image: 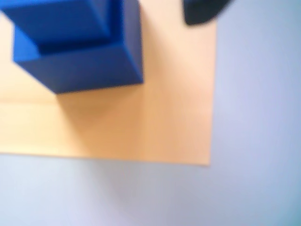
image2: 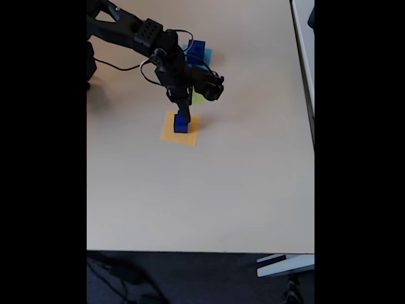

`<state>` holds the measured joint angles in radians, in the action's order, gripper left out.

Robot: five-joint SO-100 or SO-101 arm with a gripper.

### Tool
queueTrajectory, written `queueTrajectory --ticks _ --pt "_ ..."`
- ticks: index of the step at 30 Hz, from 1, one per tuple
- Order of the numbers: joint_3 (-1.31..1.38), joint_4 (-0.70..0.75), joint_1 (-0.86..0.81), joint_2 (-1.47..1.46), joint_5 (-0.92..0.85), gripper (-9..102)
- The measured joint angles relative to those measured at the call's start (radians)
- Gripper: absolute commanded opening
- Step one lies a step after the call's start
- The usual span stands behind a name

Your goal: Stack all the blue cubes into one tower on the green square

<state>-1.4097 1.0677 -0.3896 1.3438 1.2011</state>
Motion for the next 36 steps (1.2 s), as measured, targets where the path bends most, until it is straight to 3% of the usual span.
queueTrajectory --ticks 10,17,26,36 --pt "0.173 0.003 0.149 0.008 0.055 30" --pt "0.350 0.210 0.360 -0.040 0.423 29" --pt "0.393 0.256 0.518 -0.149 0.773 28" --pt "0.396 0.278 0.575 -0.178 0.799 27"
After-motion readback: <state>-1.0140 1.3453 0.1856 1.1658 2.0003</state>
